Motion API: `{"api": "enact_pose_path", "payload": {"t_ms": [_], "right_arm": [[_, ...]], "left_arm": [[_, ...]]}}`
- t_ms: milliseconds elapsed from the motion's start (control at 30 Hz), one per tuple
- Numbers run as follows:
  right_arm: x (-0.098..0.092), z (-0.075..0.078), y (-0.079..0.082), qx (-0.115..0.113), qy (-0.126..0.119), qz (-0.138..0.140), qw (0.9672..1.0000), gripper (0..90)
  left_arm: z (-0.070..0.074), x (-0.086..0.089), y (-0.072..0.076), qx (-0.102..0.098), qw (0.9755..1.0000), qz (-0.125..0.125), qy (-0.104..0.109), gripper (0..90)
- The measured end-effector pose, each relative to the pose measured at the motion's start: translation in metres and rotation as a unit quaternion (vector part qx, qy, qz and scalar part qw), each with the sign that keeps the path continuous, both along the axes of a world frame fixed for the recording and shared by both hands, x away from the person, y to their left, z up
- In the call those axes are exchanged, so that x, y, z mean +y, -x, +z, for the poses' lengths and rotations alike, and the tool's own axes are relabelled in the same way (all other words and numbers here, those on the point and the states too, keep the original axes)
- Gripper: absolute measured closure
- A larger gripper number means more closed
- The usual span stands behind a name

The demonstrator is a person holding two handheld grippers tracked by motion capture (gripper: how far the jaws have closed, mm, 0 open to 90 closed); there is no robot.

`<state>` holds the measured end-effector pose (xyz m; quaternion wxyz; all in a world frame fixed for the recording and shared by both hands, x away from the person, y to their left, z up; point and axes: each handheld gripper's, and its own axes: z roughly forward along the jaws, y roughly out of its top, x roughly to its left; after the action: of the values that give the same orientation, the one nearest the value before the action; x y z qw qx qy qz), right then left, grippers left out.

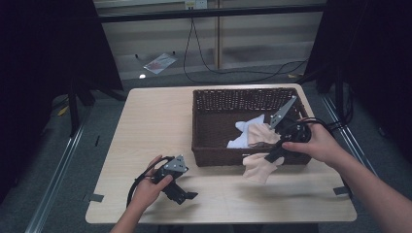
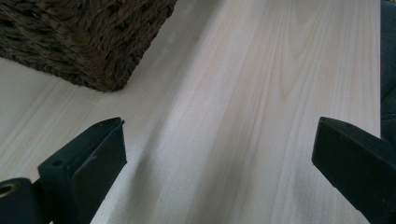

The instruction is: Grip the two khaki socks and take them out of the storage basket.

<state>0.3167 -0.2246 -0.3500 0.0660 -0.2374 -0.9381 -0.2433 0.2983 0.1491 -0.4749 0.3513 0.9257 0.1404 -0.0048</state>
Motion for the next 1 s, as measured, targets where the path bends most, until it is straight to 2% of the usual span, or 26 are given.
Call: {"api": "enact_pose_path", "payload": {"t_ms": [67, 133, 267, 633, 733, 867, 900, 967, 1000], "right_arm": [[0.001, -0.004, 0.000, 0.003, 0.002, 0.003, 1.0000, 79.0], [0.003, -0.007, 0.000, 0.006, 0.012, 0.000, 0.9999, 78.9], [0.008, -0.015, 0.001, 0.006, 0.031, 0.009, 0.9995, 78.5], [0.014, -0.032, 0.002, 0.010, 0.061, 0.017, 0.9979, 76.8], [0.014, -0.036, 0.002, 0.011, 0.063, 0.022, 0.9977, 75.1], [0.014, -0.039, 0.003, 0.012, 0.069, 0.021, 0.9973, 63.7], [0.013, -0.039, 0.004, 0.008, 0.071, 0.017, 0.9973, 58.3], [0.012, -0.037, 0.004, 0.009, 0.069, 0.008, 0.9975, 53.8], [0.011, -0.036, 0.004, 0.009, 0.068, 0.009, 0.9976, 47.9]], "left_arm": [[0.000, 0.000, 0.000, -0.001, 1.0000, 0.001, 0.002, 2.7], [0.000, 0.000, 0.000, -0.001, 1.0000, 0.001, 0.001, 2.7], [0.000, 0.000, 0.000, -0.001, 1.0000, 0.001, 0.003, 2.7], [0.000, 0.000, 0.000, -0.002, 1.0000, 0.000, 0.002, 2.7], [0.000, 0.001, 0.000, -0.002, 1.0000, 0.000, 0.002, 2.8], [0.000, 0.000, 0.000, -0.003, 1.0000, 0.001, 0.002, 2.8], [0.000, 0.000, 0.000, -0.002, 1.0000, 0.000, 0.002, 2.8], [0.000, 0.000, 0.000, -0.002, 1.0000, 0.001, 0.001, 2.8], [0.000, 0.000, 0.000, -0.002, 1.0000, 0.000, 0.001, 2.8]]}}
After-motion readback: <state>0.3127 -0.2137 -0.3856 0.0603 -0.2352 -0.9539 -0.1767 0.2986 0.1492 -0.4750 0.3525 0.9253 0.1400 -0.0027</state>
